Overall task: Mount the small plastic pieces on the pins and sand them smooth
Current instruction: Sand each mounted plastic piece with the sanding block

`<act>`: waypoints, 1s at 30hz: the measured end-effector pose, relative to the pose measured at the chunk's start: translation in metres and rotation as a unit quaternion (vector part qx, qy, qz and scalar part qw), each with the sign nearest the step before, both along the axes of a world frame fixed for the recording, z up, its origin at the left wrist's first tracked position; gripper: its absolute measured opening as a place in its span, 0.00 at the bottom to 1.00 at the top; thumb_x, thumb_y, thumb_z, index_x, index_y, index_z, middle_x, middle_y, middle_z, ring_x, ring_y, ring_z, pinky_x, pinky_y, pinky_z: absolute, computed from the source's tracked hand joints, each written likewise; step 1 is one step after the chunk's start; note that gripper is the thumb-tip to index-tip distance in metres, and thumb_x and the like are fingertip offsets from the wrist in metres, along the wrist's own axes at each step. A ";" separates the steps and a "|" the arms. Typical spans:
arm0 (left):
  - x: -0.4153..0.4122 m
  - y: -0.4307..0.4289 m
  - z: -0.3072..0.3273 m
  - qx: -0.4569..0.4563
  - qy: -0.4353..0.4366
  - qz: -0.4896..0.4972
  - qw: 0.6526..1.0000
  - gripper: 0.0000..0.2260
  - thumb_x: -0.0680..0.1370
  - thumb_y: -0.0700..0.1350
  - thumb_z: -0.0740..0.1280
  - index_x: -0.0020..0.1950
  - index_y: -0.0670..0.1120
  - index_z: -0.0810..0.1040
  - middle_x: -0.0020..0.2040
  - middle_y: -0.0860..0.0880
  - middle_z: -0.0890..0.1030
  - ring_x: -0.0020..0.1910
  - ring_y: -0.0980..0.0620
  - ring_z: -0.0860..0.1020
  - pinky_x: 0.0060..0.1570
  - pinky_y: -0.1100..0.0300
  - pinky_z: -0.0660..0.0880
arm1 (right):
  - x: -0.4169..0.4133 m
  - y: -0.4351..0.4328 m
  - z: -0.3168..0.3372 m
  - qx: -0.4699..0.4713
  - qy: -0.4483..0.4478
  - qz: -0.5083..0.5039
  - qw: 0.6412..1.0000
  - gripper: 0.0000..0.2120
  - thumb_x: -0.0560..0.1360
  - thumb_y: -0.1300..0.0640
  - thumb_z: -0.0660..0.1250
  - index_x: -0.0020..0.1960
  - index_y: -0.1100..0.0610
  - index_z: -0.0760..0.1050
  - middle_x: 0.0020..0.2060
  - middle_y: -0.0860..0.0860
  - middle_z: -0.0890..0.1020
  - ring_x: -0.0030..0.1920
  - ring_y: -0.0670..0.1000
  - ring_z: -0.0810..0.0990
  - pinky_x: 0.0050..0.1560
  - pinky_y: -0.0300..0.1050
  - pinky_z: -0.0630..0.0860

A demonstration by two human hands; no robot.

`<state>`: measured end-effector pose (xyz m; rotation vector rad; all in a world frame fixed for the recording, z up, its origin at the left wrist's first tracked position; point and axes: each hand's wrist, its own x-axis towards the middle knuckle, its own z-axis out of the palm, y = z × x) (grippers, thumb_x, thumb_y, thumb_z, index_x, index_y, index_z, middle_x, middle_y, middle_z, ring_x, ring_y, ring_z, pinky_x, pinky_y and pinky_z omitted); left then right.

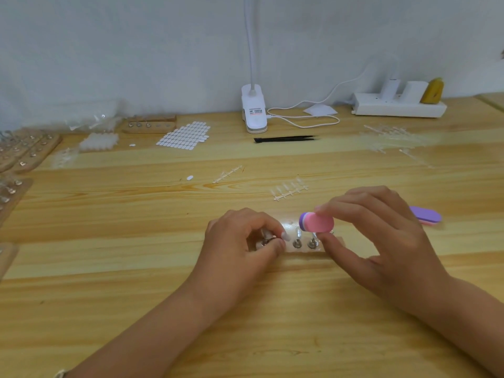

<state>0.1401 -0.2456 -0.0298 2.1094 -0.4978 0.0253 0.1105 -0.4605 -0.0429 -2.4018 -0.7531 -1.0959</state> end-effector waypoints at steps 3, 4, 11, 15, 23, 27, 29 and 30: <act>-0.001 -0.001 0.001 0.022 -0.019 0.002 1.000 0.03 0.68 0.51 0.68 0.40 0.58 0.80 0.39 0.57 0.79 0.47 0.57 0.76 0.58 0.45 0.70 | 0.000 0.000 -0.001 0.001 0.002 -0.001 1.000 0.08 0.76 0.58 0.70 0.53 0.61 0.83 0.47 0.51 0.84 0.49 0.55 0.80 0.50 0.53 0.76; -0.001 -0.001 0.001 0.020 -0.017 -0.002 1.000 0.03 0.69 0.51 0.68 0.40 0.58 0.80 0.39 0.57 0.79 0.47 0.57 0.76 0.58 0.45 0.71 | 0.000 0.000 -0.001 0.001 0.003 -0.002 1.000 0.08 0.76 0.58 0.70 0.53 0.61 0.83 0.48 0.51 0.84 0.50 0.55 0.80 0.51 0.53 0.75; -0.002 -0.003 0.000 0.044 -0.036 -0.026 0.998 0.04 0.71 0.51 0.67 0.41 0.61 0.75 0.39 0.57 0.79 0.45 0.57 0.75 0.55 0.48 0.71 | 0.002 0.000 -0.003 -0.006 0.048 -0.005 0.999 0.08 0.77 0.58 0.68 0.54 0.60 0.82 0.48 0.49 0.83 0.49 0.53 0.80 0.51 0.50 0.74; -0.001 -0.003 -0.003 0.071 -0.047 -0.014 0.996 0.08 0.70 0.52 0.67 0.48 0.58 0.79 0.43 0.59 0.78 0.47 0.60 0.74 0.57 0.53 0.69 | 0.002 0.001 -0.002 -0.004 0.062 -0.009 0.998 0.09 0.77 0.57 0.67 0.54 0.60 0.82 0.47 0.50 0.84 0.48 0.54 0.81 0.49 0.52 0.75; 0.004 -0.011 -0.004 0.095 -0.094 -0.020 0.991 0.04 0.71 0.53 0.71 0.43 0.56 0.82 0.49 0.60 0.78 0.55 0.58 0.71 0.63 0.61 0.56 | -0.003 0.003 -0.003 0.089 0.172 0.040 0.980 0.10 0.75 0.60 0.70 0.56 0.57 0.79 0.47 0.48 0.80 0.42 0.46 0.80 0.44 0.43 0.76; 0.000 -0.013 -0.003 0.120 -0.180 -0.022 0.976 0.03 0.70 0.45 0.74 0.41 0.51 0.82 0.48 0.57 0.81 0.55 0.54 0.76 0.72 0.48 0.55 | -0.002 0.005 -0.003 0.102 0.184 0.037 0.977 0.11 0.74 0.60 0.70 0.56 0.58 0.78 0.47 0.47 0.81 0.43 0.46 0.80 0.45 0.42 0.76; -0.002 -0.014 0.000 0.103 -0.233 -0.016 0.967 0.03 0.69 0.43 0.74 0.40 0.49 0.82 0.47 0.56 0.83 0.54 0.55 0.79 0.73 0.45 0.57 | -0.002 0.005 -0.001 0.112 0.180 0.034 0.977 0.10 0.75 0.59 0.70 0.56 0.57 0.78 0.47 0.46 0.80 0.45 0.46 0.79 0.48 0.42 0.76; -0.003 -0.013 0.002 0.069 -0.241 -0.006 0.968 0.03 0.69 0.42 0.74 0.40 0.48 0.82 0.45 0.56 0.83 0.51 0.57 0.80 0.72 0.47 0.59 | -0.003 0.005 0.000 0.120 0.170 0.032 0.978 0.09 0.75 0.58 0.70 0.55 0.56 0.77 0.47 0.46 0.80 0.47 0.45 0.79 0.50 0.40 0.75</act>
